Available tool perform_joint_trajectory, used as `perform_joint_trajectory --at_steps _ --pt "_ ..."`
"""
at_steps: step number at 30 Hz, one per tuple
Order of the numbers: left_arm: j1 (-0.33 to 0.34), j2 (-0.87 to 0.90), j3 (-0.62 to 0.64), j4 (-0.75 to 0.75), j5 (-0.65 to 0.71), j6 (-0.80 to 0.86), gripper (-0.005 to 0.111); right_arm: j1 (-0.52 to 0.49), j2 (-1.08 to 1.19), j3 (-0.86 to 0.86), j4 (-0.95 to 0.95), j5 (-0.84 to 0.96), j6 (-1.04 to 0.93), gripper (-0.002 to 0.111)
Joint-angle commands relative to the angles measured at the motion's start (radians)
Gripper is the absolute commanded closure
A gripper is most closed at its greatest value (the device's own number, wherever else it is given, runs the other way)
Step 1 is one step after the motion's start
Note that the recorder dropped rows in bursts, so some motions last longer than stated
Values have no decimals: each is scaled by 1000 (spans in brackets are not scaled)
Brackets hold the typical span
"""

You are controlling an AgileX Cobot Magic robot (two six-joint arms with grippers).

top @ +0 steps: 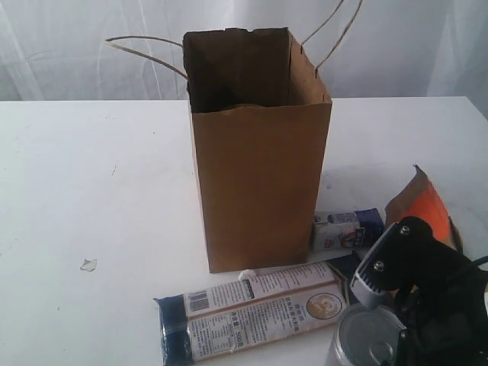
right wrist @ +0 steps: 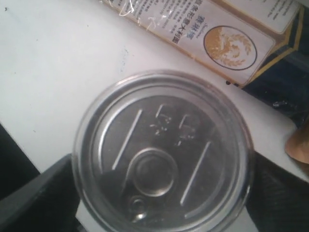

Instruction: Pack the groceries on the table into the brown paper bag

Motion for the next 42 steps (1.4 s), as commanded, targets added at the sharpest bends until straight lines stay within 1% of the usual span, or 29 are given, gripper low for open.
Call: perform_joint_trajectory --at_steps 1,18,23,29,36,38,39,40,42 --pt "1 -5 4 -4 5 -3 107 4 1 -4 19 19 0 23" --pt "1 -5 4 -4 5 -3 107 4 1 -87 -54 88 -47 23" --pt "1 -5 4 -4 5 -3 107 36 30 -91 -71 99 -47 23" --pt "1 -5 4 -4 5 -3 107 72 102 -91 -77 72 -47 23" --pt "1 -5 4 -4 5 -3 107 80 133 -91 -77 25 -47 25" --pt "1 -5 4 -4 5 -3 107 80 133 -91 -77 20 -47 29" --pt "1 -5 4 -4 5 -3 107 80 133 -91 -77 22 -44 33" --pt "1 -5 4 -4 5 -3 107 80 133 -91 -77 29 -31 39" --pt "1 -5 4 -4 5 -3 107 80 133 -91 -74 40 -14 54"
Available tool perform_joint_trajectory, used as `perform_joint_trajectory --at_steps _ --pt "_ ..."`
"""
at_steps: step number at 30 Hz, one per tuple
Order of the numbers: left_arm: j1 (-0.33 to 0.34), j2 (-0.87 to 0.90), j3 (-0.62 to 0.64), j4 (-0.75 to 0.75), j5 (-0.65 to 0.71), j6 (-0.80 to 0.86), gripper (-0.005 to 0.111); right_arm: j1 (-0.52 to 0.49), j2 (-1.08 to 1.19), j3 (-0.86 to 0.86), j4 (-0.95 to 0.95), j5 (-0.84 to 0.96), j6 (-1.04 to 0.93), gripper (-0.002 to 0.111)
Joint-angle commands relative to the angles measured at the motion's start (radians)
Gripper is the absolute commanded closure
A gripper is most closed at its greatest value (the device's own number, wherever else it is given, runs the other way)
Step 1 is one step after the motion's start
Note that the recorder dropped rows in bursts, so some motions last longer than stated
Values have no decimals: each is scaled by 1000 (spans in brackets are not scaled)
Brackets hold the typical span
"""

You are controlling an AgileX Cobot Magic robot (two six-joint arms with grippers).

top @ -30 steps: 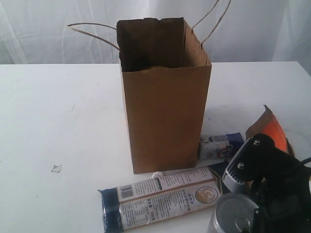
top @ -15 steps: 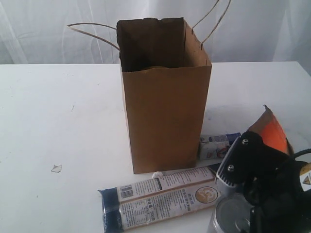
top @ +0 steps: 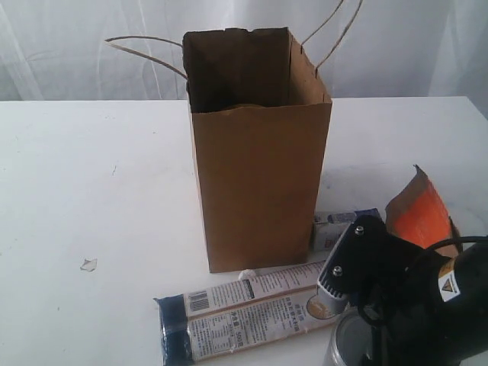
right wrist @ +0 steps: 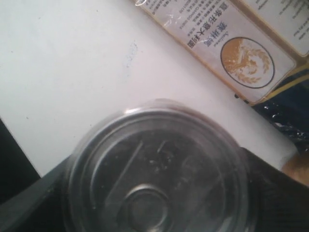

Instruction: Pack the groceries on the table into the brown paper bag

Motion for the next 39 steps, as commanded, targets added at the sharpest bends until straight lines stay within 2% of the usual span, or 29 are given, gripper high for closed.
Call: perform_joint_trajectory --at_steps 1,4,7,17,26,39 --pt "1 -5 4 -4 5 -3 107 1 -2 -3 5 19 28 63" --pt "1 -5 4 -4 5 -3 107 1 -2 -3 20 29 42 89" --pt "1 -5 4 -4 5 -3 107 1 -20 -22 42 36 47 108" --pt "1 -5 4 -4 5 -3 107 1 -115 -334 50 249 108 108" --pt "1 -5 4 -4 5 -3 107 1 -117 -587 -60 251 154 108" --pt "1 -5 4 -4 5 -3 107 1 -45 -896 -189 124 192 108"
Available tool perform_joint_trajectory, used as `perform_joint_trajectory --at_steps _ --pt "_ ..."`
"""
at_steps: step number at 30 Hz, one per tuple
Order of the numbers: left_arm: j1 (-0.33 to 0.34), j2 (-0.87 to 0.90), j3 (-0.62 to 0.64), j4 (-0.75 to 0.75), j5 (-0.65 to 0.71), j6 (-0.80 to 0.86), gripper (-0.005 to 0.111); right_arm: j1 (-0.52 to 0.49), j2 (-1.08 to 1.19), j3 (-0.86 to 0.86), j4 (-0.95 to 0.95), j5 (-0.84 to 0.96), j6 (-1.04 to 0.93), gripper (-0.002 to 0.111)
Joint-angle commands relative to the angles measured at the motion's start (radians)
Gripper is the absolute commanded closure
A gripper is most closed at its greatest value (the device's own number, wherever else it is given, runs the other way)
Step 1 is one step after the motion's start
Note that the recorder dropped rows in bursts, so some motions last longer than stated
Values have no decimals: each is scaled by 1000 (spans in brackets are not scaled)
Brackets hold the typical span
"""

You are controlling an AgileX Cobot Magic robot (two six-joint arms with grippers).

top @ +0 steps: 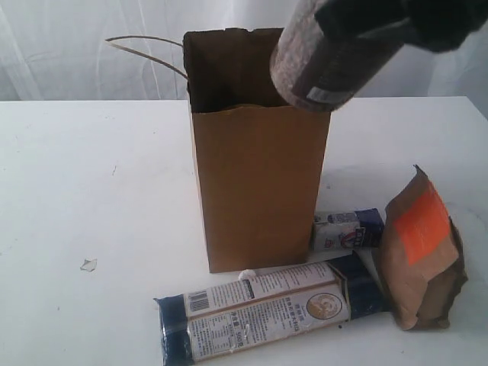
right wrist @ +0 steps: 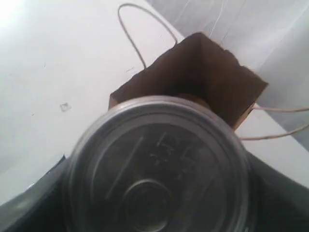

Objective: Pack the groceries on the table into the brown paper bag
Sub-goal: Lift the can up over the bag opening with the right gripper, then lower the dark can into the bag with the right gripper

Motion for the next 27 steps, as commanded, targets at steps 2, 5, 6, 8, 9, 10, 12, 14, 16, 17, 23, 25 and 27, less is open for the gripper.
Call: perform_joint_trajectory --at_steps 2,5,6,8,9,10,12,14,16,17,23,25,27 --pt "1 -5 4 -4 5 -3 107 1 120 -110 -42 -98 23 108" --pt "1 -5 4 -4 5 -3 107 1 228 -158 -62 -147 24 108" --pt "1 -5 4 -4 5 -3 107 1 250 -162 -73 -163 27 108" --pt "1 -5 4 -4 5 -3 107 1 292 -169 -90 -179 36 108" --pt "1 -5 4 -4 5 -3 107 1 313 -169 -112 -190 52 108" --pt "1 -5 4 -4 5 -3 107 1 352 -169 -141 -219 75 108" --pt "1 -5 4 -4 5 -3 107 1 392 -169 -161 -260 78 108" --pt "1 -5 4 -4 5 -3 107 -1 445 -169 -176 -297 123 108" --pt "1 -5 4 -4 5 -3 107 -12 490 -169 -181 -315 139 108" --pt "1 -5 4 -4 5 -3 107 -22 511 -169 -181 -327 151 108" --pt "1 -5 4 -4 5 -3 107 -62 598 -192 -172 -360 161 108" --pt "1 -5 4 -4 5 -3 107 -81 629 -215 -167 -355 180 108" --pt "1 -5 4 -4 5 -3 107 -83 645 -227 -166 -345 184 108"
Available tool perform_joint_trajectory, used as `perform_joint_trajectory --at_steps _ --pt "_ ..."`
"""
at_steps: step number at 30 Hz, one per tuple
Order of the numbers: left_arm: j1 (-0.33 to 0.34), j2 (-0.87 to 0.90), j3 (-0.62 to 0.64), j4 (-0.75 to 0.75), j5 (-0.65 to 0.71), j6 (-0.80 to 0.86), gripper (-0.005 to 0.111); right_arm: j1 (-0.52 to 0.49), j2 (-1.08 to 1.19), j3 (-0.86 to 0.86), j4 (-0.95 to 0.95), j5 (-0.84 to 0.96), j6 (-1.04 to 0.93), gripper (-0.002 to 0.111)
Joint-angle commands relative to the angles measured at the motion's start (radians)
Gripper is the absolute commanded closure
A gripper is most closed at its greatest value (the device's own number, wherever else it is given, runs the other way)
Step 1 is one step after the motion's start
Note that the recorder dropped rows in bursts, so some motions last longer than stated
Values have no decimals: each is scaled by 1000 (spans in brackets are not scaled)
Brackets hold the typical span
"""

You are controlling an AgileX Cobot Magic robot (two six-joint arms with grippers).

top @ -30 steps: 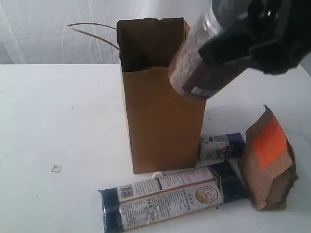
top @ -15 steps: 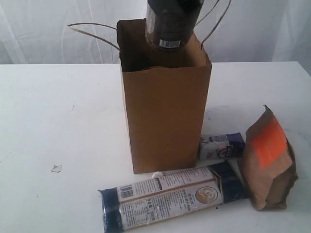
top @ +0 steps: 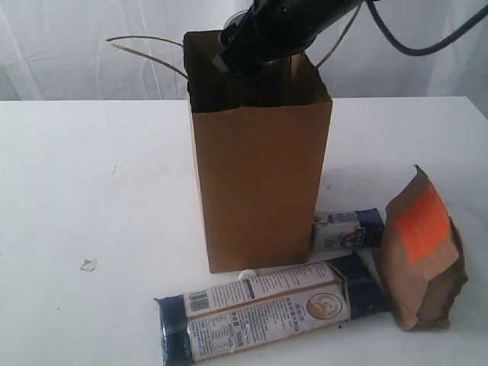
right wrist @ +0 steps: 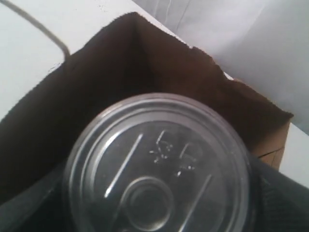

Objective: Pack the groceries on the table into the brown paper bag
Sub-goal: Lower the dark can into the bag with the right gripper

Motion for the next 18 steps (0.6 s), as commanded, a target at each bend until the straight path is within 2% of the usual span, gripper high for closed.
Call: perform_joint_trajectory --at_steps 1,18 --pt "1 -5 4 -4 5 -3 107 -18 19 -38 2 -34 22 108" --pt "1 -5 4 -4 5 -3 107 -16 96 -38 69 -28 36 108"
